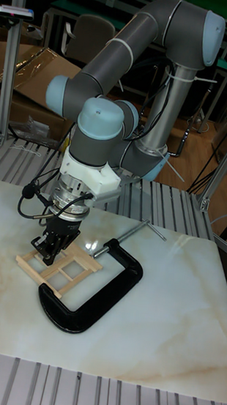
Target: Close a sliding window
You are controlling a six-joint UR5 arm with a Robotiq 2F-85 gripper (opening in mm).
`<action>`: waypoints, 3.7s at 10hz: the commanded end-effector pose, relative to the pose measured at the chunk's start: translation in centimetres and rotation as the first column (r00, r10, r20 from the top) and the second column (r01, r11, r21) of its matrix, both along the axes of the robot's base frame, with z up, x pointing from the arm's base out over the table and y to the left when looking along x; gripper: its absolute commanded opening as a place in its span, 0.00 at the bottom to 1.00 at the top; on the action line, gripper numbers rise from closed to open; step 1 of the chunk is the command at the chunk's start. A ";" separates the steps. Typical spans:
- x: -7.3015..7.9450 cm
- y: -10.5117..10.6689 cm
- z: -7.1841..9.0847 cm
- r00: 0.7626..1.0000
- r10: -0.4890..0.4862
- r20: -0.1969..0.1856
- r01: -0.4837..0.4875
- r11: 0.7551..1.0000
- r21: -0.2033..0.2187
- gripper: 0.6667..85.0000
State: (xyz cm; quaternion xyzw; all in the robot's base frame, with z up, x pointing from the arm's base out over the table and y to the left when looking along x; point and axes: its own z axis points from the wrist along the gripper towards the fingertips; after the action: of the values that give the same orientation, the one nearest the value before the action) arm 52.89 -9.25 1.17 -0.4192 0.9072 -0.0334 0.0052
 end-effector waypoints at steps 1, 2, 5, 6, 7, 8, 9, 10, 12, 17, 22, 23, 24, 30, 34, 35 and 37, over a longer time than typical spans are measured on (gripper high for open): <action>0.3 -0.1 -0.1 1.000 0.006 0.006 -0.006 1.000 0.005 0.00; 0.2 -0.1 -0.1 1.000 0.006 0.003 -0.006 1.000 0.005 0.00; -0.4 -0.3 0.1 1.000 0.001 -0.008 -0.001 1.000 -0.008 0.00; -0.5 -0.3 0.1 1.000 0.001 -0.008 -0.001 1.000 -0.008 0.00; -0.5 -0.2 0.1 1.000 0.001 -0.006 -0.001 1.000 -0.004 0.00; -0.5 0.0 0.0 1.000 0.001 -0.003 -0.001 1.000 -0.001 0.00; -0.4 0.1 -0.1 1.000 0.003 0.002 -0.003 1.000 0.000 0.00; -0.3 0.2 -0.2 1.000 0.008 0.006 -0.008 1.000 0.003 0.00; -0.3 0.3 -0.3 1.000 0.020 0.010 -0.020 1.000 0.008 0.00; -0.1 -0.7 0.1 0.998 0.059 0.012 -0.059 0.998 -0.003 0.00; 1.0 -1.4 -0.4 0.996 0.093 0.016 -0.093 0.996 -0.003 0.00; 0.7 -1.4 -0.3 0.997 0.074 0.010 -0.074 0.997 -0.013 0.00; 0.3 -1.2 -0.2 0.998 0.054 0.008 -0.054 0.998 -0.021 0.00; 0.0 0.6 1.2 1.000 0.026 -0.017 -0.027 0.999 -0.017 0.00; -0.6 0.6 0.8 0.999 0.040 -0.028 -0.040 0.999 0.018 0.00; -0.7 0.6 0.7 0.999 0.042 -0.031 -0.041 0.999 0.024 0.00; -0.6 0.2 0.5 0.997 0.065 -0.033 -0.064 0.998 0.025 0.00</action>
State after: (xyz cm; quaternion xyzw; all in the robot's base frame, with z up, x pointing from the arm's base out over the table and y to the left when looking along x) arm 52.27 -8.94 1.78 -0.4442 0.8956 -0.0240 -0.0074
